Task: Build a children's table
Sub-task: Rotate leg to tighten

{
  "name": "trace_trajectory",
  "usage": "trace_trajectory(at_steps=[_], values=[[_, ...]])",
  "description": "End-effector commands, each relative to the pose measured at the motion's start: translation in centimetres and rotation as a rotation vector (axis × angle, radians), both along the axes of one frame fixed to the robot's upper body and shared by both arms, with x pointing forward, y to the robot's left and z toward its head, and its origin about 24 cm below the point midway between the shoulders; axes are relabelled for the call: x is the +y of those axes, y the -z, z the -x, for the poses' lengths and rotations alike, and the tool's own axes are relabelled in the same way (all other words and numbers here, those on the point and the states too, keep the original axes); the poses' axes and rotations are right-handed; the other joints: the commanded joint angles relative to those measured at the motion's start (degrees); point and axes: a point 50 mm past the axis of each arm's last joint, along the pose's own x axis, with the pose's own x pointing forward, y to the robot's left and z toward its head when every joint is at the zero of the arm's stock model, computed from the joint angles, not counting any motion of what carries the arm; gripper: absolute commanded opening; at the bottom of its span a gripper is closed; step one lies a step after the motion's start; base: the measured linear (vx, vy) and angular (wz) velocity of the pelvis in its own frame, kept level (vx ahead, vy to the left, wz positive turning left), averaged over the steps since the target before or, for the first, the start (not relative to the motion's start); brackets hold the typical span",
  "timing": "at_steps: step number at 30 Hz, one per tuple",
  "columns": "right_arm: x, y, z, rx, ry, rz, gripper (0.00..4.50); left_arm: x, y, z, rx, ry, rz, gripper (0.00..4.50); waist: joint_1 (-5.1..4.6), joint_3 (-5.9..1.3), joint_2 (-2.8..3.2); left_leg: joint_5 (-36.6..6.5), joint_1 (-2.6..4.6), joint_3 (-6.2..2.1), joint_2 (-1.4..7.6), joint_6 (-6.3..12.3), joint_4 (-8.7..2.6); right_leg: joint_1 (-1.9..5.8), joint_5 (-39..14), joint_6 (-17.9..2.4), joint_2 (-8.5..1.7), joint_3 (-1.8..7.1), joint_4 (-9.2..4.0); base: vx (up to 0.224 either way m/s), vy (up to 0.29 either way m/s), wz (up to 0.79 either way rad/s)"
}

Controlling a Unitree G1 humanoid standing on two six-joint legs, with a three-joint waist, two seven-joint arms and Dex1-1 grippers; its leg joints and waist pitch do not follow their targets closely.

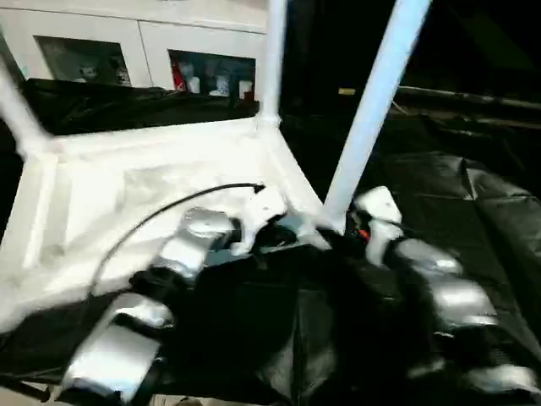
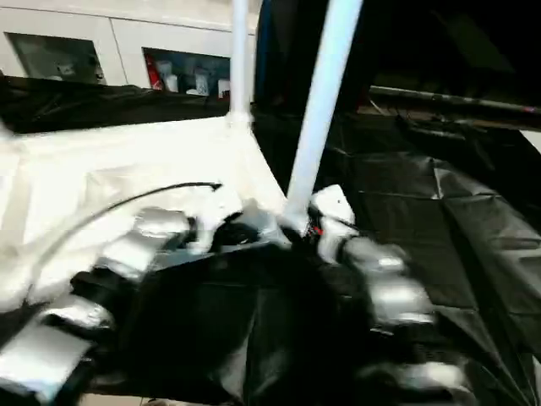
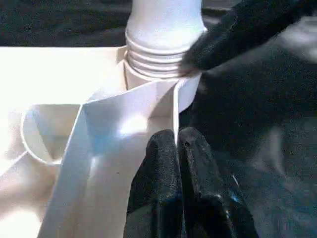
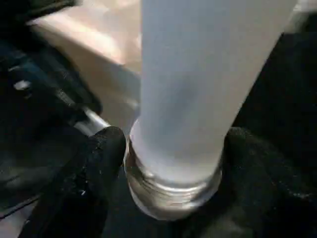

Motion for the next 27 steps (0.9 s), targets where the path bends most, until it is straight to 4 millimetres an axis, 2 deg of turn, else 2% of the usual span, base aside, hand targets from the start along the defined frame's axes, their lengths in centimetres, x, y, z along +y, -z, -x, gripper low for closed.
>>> trace_trajectory(at_steps=[1, 6, 7, 9, 10, 14, 18, 23, 25, 27], values=[[1.7, 0.0, 1.1, 0.032, -0.195, -0.022, 3.38, -0.7, 0.3, 0.9, 0.032, 0.12, -0.002, 0.0, 0.29, -2.74, -0.03, -13.6, -0.13, -0.5, 1.35, 3.76, -3.51, 2.52, -12.6, -11.7, -2.51, 1.92, -4.76, 0.0, 0.0, 0.0], [0.6, -0.2, 1.4, 0.063, -0.27, -0.001, 3.38, 0.8, 0.1, 1.3, 0.073, 0.186, -0.023, 0.0, 0.21, -2.79, 0.14, -12.1, 0.1, -0.35, 1.48, 3.98, -3.4, 2.58, -6.3, -14.7, -2.35, 1.93, -4.01, 0.0, 0.0, 0.0], [0.5, -0.2, 1.4, 0.066, -0.272, -0.002, 3.38, 1.2, 0.0, 1.5, 0.082, 0.201, -0.023, 0.0, 0.33, -2.85, -0.21, -11.7, 0.04, -0.33, 1.46, 4.18, -3.31, 2.7, -5.9, -14.9, -2.46, 1.92, -3.82, 0.0, 0.0, 0.0], [0.5, -0.2, 1.4, 0.073, -0.278, -0.005, 3.38, 1.3, 0.0, 1.5, 0.093, 0.206, -0.022, 0.0, 0.26, -2.91, -0.05, -10.9, 0.16, -0.27, 1.49, 4.24, -3.25, 2.7, -4.9, -15.3, -2.5, 1.94, -3.72, 0.0, 0.0, 0.0], [0.5, -0.1, 1.5, 0.079, -0.283, -0.005, 3.38, 1.4, 0.0, 1.5, 0.095, 0.206, -0.022, 0.0, 0.24, -2.9, -0.16, -10.6, 0.17, -0.24, 1.47, 4.3, -3.22, 2.72, -4.4, -15.4, -2.49, 1.94, -3.69, 0.0, 0.0, 0.0], [0.7, 0.2, 1.7, 0.1, -0.31, -0.002, 3.02, 1.5, 0.0, 1.5, 0.087, 0.196, -0.017, 0.0, 0.32, -2.87, -0.28, -9.9, 0.16, -0.15, 1.41, 4.58, -3.1, 2.85, -4.1, -15.6, -2.56, 1.97, -3.63, 0.0, 0.0, 0.0], [0.9, 0.3, 1.8, 0.109, -0.316, -0.012, 2.73, 1.4, 0.0, 1.4, 0.076, 0.184, -0.004, 0.0, 0.39, -2.79, -0.3, -11.0, 0.25, -0.18, 1.46, 3.98, -3.2, 2.78, -7.0, -14.8, -2.58, 1.98, -3.89, 0.0, 0.0, 0.0], [1.2, 0.7, 1.5, 0.111, -0.232, -0.033, 2.7, 1.1, -0.1, 0.7, 0.043, 0.098, -0.001, 0.0, 0.42, -2.74, -0.44, -10.7, 0.22, -0.16, 1.39, 3.84, -3.18, 2.75, -7.0, -14.6, -2.52, 1.98, -3.88, 0.0, 0.0, 0.0], [1.2, 1.1, 1.0, 0.104, -0.133, -0.039, 2.66, 0.8, -0.1, 0.3, 0.024, 0.047, 0.003, 0.0, 0.32, -2.62, -0.46, -12.1, 0.31, -0.17, 1.4, 3.09, -3.28, 2.52, -9.7, -14.0, -2.57, 1.99, -4.19, 0.0, 0.0, 0.0], [1.3, 1.8, 0.3, 0.101, 0.035, -0.041, 2.65, 0.1, -0.1, -0.3, -0.001, -0.032, 0.011, 0.0, 0.23, -2.41, -0.4, -14.7, 0.4, -0.29, 1.27, 1.35, -3.49, 2.12, -16.0, -12.1, -2.64, 2.03, -4.79, 0.0, 0.0, 0.0]])
